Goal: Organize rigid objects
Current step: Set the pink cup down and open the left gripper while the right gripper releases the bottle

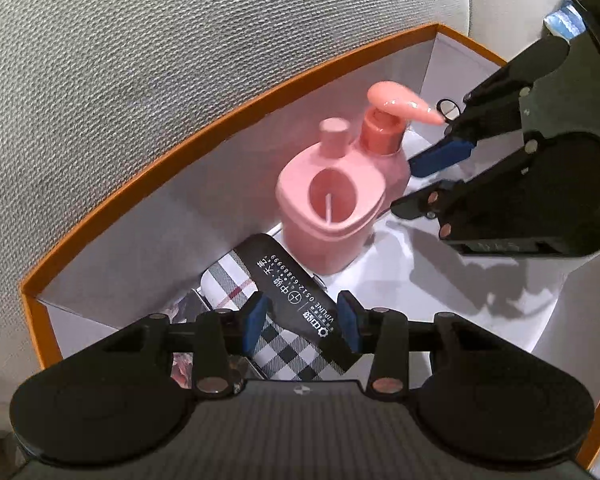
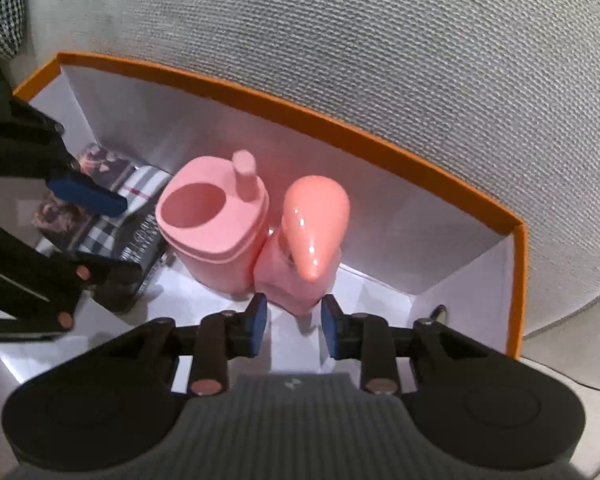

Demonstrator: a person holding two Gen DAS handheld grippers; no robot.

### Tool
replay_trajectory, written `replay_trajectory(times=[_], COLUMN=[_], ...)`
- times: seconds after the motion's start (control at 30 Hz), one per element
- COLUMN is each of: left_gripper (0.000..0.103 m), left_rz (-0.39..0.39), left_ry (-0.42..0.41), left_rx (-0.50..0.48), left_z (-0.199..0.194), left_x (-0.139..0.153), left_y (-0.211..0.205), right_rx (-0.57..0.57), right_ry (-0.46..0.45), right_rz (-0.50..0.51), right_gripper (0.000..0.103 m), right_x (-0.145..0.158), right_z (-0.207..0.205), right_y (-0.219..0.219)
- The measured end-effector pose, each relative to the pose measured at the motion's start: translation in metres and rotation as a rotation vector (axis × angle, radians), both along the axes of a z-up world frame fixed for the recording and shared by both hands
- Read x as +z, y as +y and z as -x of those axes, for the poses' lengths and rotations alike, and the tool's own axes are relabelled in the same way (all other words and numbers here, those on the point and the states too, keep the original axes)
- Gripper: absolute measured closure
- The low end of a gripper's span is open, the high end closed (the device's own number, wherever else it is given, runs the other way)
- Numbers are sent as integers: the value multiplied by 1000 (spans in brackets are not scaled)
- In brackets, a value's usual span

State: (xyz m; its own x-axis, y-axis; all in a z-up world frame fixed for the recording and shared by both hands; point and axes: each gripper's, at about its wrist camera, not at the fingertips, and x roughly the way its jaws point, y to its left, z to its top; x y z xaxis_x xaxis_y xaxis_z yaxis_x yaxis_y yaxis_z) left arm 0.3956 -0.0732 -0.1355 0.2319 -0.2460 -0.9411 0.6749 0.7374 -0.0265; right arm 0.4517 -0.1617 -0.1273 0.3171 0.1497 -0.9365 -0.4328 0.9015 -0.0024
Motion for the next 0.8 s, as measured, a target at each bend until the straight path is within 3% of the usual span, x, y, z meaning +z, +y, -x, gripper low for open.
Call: replay_trajectory(times=[0.23, 0.43, 0.67, 0.8], left_gripper=[59, 60, 60, 60], left_rz=[21, 28, 15, 46], left_ry=[1, -6, -35, -110], left_rx=[16, 84, 94, 100], left_z=[-13, -17, 0, 29], left_x=[8, 12, 49, 86], left_y=[-3, -8, -2, 3], right_rx=[-4, -2, -36, -80], right_ry=[8, -10, -113, -183], right_rz=[11, 21, 8, -34], right_gripper=[75, 72, 67, 67], right_x=[-8, -3, 30, 56], right_z=[-2, 1, 26, 49], right_y=[10, 1, -7, -7])
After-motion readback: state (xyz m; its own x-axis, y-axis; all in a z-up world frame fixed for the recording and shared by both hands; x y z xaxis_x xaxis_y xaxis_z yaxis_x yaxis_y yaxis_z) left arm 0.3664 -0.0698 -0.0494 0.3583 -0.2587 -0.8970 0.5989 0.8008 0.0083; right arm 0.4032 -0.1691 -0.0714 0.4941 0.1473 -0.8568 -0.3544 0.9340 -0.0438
